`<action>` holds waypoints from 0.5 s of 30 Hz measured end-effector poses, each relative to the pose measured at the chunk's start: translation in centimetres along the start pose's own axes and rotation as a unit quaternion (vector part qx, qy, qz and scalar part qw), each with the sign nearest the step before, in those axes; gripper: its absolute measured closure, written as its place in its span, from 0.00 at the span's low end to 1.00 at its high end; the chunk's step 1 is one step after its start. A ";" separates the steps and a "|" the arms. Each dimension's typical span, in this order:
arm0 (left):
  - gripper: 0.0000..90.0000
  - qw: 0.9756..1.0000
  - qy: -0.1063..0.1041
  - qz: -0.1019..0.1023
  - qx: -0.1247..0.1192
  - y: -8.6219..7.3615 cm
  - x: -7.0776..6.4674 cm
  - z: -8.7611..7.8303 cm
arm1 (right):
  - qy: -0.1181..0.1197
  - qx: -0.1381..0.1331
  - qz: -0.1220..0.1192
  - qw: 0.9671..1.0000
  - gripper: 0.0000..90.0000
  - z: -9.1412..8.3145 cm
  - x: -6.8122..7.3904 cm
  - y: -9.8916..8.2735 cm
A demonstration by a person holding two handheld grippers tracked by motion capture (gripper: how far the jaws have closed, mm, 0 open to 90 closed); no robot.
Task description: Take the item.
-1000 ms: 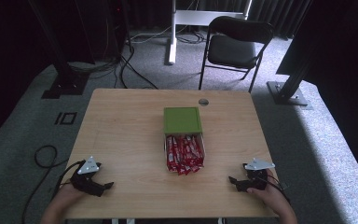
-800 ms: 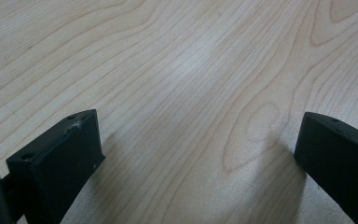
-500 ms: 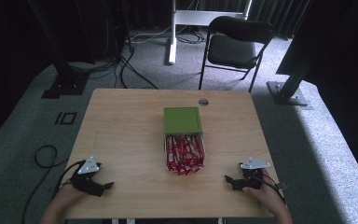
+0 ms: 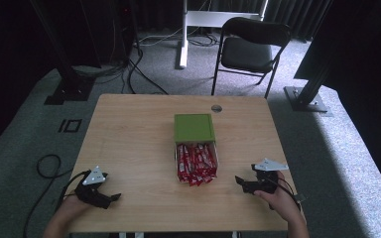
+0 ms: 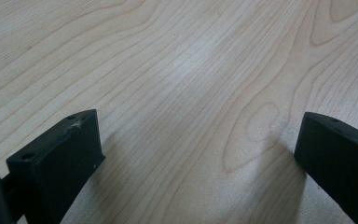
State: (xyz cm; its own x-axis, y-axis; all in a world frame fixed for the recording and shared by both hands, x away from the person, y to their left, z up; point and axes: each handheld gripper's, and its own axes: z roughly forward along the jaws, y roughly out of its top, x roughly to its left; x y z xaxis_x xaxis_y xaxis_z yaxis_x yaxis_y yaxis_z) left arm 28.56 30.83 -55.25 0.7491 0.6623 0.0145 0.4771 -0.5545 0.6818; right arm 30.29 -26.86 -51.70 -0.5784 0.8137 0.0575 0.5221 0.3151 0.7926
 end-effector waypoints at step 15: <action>0.02 1.000 0.000 0.001 0.000 0.0 0.0 0.0 | 0.001 -0.054 -0.008 0.999 0.18 -1.6 1.9 5.3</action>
State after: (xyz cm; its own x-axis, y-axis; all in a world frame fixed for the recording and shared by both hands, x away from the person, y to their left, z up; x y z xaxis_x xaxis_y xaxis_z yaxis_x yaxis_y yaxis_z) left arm 28.57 30.84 -55.25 0.7499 0.6614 0.0160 0.4756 -0.5558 0.6818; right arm 30.95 -24.49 -46.40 -0.5875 0.8080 0.0450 0.4426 0.2742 0.8538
